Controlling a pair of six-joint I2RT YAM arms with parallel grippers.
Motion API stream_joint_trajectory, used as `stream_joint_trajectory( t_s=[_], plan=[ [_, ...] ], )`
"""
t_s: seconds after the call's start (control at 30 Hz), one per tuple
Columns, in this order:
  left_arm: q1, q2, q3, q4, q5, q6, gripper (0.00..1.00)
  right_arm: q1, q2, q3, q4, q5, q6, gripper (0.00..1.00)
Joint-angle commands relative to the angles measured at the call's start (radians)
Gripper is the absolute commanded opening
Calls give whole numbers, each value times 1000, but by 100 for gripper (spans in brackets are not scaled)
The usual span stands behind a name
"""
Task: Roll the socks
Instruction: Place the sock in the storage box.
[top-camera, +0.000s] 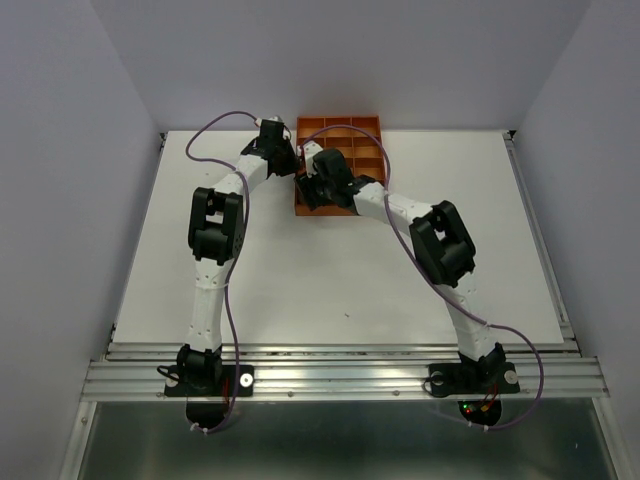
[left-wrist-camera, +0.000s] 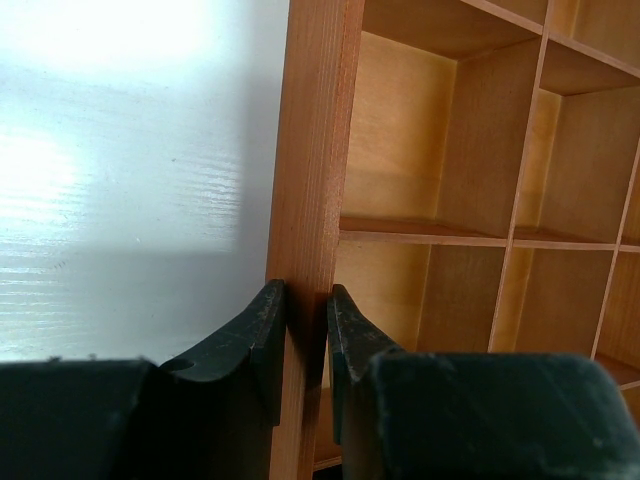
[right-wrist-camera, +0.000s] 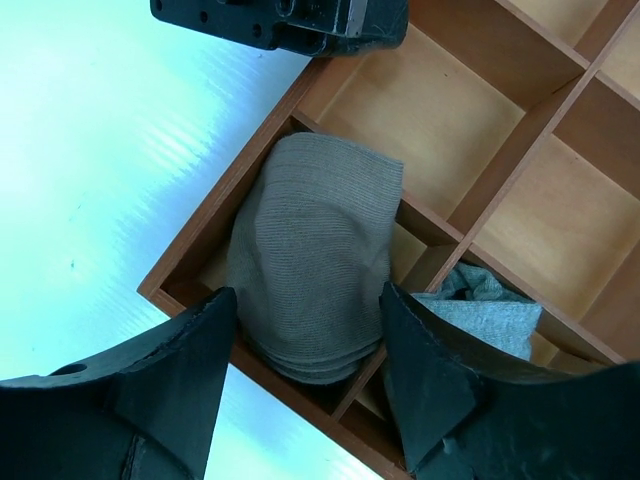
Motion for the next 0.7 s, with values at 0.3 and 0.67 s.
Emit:
stream_joint_trajectory(
  t_s=[0.3, 0.67],
  plan=[
    [19, -4, -22, -7, 13, -75, 0, 13, -98, 1, 105, -64, 52, 66],
    [20, -3, -17, -6, 22, -75, 0, 13, 26, 129, 104, 22, 14, 66]
  ],
)
